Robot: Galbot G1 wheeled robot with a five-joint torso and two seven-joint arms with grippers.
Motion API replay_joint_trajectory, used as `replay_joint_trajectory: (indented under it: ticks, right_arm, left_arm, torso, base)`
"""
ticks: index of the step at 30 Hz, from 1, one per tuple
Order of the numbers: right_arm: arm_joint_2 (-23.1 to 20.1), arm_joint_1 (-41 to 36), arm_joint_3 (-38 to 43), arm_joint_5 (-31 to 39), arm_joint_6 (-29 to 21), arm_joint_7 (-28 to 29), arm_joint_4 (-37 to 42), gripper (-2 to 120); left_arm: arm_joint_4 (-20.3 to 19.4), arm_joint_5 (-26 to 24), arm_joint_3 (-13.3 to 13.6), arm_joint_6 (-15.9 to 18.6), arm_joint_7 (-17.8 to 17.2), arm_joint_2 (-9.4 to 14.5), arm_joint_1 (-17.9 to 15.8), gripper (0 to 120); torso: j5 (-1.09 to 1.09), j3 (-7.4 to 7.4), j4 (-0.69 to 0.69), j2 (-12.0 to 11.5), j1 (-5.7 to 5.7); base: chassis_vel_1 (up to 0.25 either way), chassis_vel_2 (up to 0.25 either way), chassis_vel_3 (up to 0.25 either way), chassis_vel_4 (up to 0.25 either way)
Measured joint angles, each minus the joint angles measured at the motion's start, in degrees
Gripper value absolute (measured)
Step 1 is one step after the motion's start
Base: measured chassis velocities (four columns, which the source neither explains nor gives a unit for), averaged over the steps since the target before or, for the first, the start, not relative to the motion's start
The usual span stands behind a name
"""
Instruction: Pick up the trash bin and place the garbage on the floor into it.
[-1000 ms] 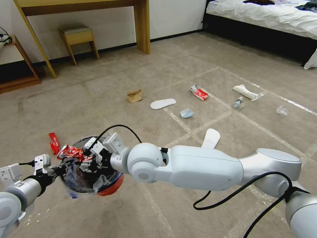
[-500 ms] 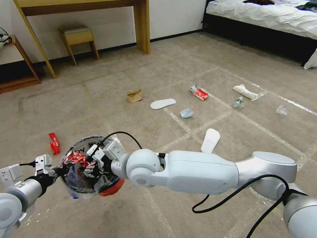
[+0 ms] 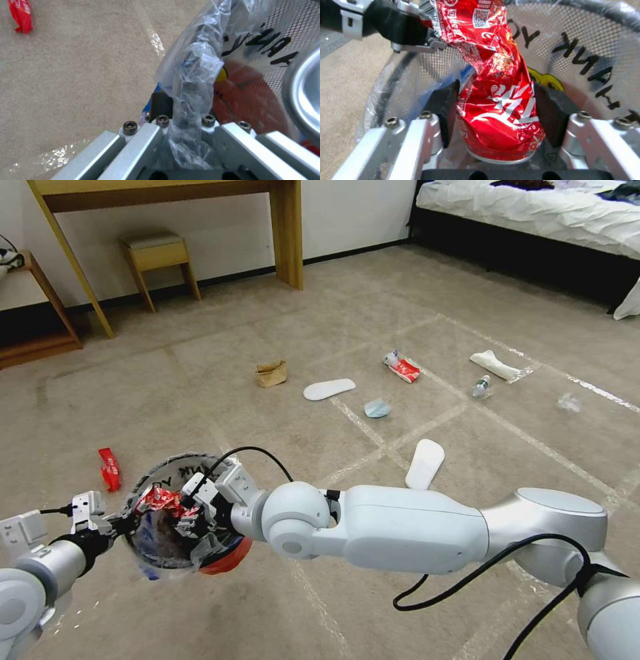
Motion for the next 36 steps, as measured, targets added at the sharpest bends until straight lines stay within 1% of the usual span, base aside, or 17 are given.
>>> replay_joint_trajectory:
  ticks: [2, 3, 5, 6, 7, 8, 9, 10, 11, 12, 21, 36]
  right_arm:
    - [-0.25, 0.16, 0.34, 0.12, -0.06, 0.03, 0.29, 67]
    - [-0.25, 0.16, 0.34, 0.12, -0.06, 0.03, 0.29, 67]
    - [-0.65, 0.40, 0.71, 0.18, -0.07, 0.06, 0.60, 79]
    - [-0.65, 0.40, 0.71, 0.18, -0.07, 0.06, 0.60, 79]
    - [-0.80, 0.46, 0.83, 0.20, -0.09, 0.07, 0.73, 83]
    - [-1.02, 0.55, 1.03, 0.25, -0.11, 0.08, 0.98, 89]
    - [-1.02, 0.55, 1.03, 0.25, -0.11, 0.08, 0.98, 89]
    - [-1.29, 0.61, 1.17, 0.35, -0.20, 0.18, 1.32, 95]
    - [-1.29, 0.61, 1.17, 0.35, -0.20, 0.18, 1.32, 95]
    - [-1.53, 0.62, 1.29, 0.39, -0.29, 0.28, 1.56, 99]
    - [-2.51, 0.66, 2.45, 0.49, -0.39, 0.55, 2.50, 100]
    - [-2.52, 0.78, 8.19, 1.83, -0.39, 1.13, 6.52, 100]
  left_arm:
    - [0.19, 0.01, 0.01, 0.00, 0.00, 0.01, -0.04, 1]
    - [0.19, 0.01, 0.01, 0.00, 0.00, 0.01, -0.04, 1]
    - [0.46, 0.03, 0.01, 0.00, -0.01, 0.02, -0.08, 1]
    - [0.46, 0.03, 0.01, 0.00, -0.01, 0.02, -0.08, 1]
    - [0.53, 0.05, 0.01, 0.00, -0.01, 0.01, -0.08, 1]
    - [0.67, 0.11, 0.02, 0.00, -0.01, -0.02, -0.09, 1]
    - [0.67, 0.11, 0.02, 0.00, -0.01, -0.02, -0.09, 1]
    - [0.80, 0.15, 0.05, 0.00, -0.01, -0.04, -0.13, 1]
    - [0.80, 0.15, 0.05, 0.00, -0.01, -0.04, -0.13, 1]
    - [0.88, 0.18, 0.07, 0.00, -0.01, -0.04, -0.17, 1]
    - [1.32, 0.40, 0.24, 0.00, -0.08, -0.26, -0.33, 1]
    - [2.14, 0.96, 0.07, 0.00, -0.02, -0.53, -0.13, 1]
  torso:
    - [0.00, 0.00, 0.00, 0.00, 0.00]
    - [0.00, 0.00, 0.00, 0.00, 0.00]
    - [0.00, 0.00, 0.00, 0.00, 0.00]
    - [0.00, 0.00, 0.00, 0.00, 0.00]
    - [0.00, 0.00, 0.00, 0.00, 0.00]
    - [0.00, 0.00, 0.00, 0.00, 0.00]
    - [0.00, 0.00, 0.00, 0.00, 0.00]
    - [0.00, 0.00, 0.00, 0.00, 0.00]
    - [0.00, 0.00, 0.00, 0.00, 0.00]
    - [0.00, 0.00, 0.00, 0.00, 0.00]
    - [0.00, 0.00, 0.00, 0.00, 0.00]
    - [0.00, 0.00, 0.00, 0.00, 0.00]
  base:
    - [0.000, 0.000, 0.000, 0.000]
    - [0.000, 0.000, 0.000, 0.000]
    - [0.000, 0.000, 0.000, 0.000]
    - [0.000, 0.000, 0.000, 0.000]
    - [0.000, 0.000, 0.000, 0.000]
    - [0.000, 0.000, 0.000, 0.000]
    - [0.000, 0.000, 0.000, 0.000]
    - [0.000, 0.000, 0.000, 0.000]
    - [0.000, 0.000, 0.000, 0.000]
    - [0.000, 0.000, 0.000, 0.000]
    - [0.000, 0.000, 0.000, 0.000]
    - [0.000, 0.000, 0.000, 0.000]
